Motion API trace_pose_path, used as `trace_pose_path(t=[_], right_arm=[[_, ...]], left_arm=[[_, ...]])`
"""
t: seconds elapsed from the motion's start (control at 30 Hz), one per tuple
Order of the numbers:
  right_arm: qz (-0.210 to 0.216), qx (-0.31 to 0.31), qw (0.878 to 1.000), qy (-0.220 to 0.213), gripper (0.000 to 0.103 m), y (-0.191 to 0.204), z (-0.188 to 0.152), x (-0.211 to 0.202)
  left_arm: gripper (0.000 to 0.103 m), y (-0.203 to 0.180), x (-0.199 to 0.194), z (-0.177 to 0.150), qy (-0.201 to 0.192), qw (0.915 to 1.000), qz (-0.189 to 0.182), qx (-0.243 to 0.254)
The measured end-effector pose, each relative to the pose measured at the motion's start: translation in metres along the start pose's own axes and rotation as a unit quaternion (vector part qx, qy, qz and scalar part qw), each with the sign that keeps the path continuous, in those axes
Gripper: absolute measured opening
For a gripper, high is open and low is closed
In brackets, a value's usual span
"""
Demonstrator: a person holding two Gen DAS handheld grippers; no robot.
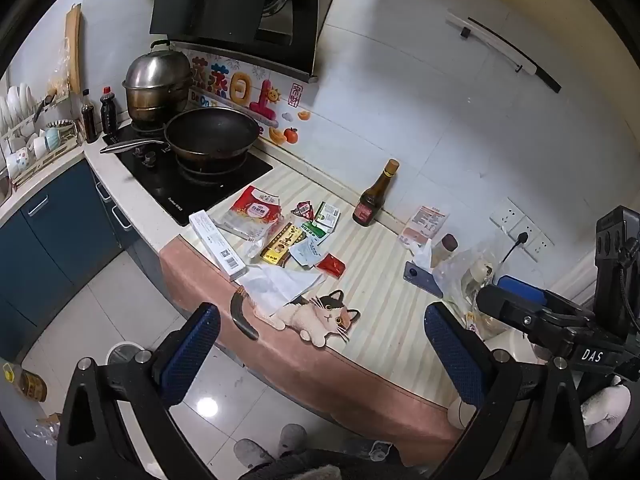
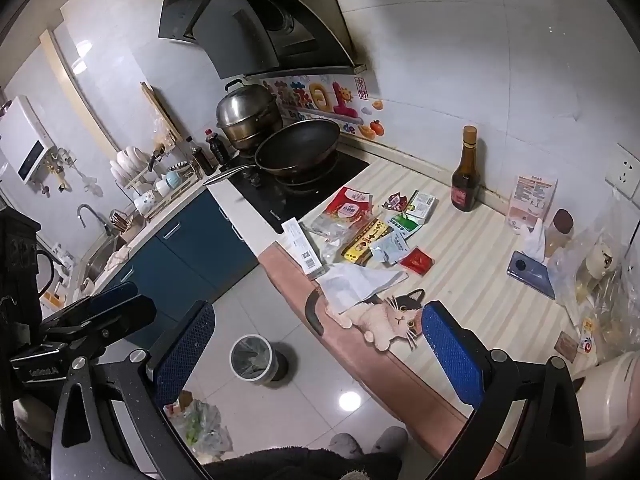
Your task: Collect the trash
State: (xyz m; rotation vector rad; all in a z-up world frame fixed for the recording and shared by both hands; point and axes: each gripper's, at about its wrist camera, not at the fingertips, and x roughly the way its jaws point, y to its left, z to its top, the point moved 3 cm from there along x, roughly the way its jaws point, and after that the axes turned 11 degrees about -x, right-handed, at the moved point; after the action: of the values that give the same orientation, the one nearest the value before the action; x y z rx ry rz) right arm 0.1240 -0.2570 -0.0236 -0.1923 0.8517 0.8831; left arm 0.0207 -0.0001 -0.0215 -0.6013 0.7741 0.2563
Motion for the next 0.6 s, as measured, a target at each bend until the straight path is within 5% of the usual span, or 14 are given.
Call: trace_pose_path(t=[0.6], right_arm=[[0.005,-0.013,1.0,0.005,0.103,0.007,0.01,0.01]], left_arm=[[0.103,-0.002,0.001,0.003,-0.001,1.0,-0.004,-0.004]])
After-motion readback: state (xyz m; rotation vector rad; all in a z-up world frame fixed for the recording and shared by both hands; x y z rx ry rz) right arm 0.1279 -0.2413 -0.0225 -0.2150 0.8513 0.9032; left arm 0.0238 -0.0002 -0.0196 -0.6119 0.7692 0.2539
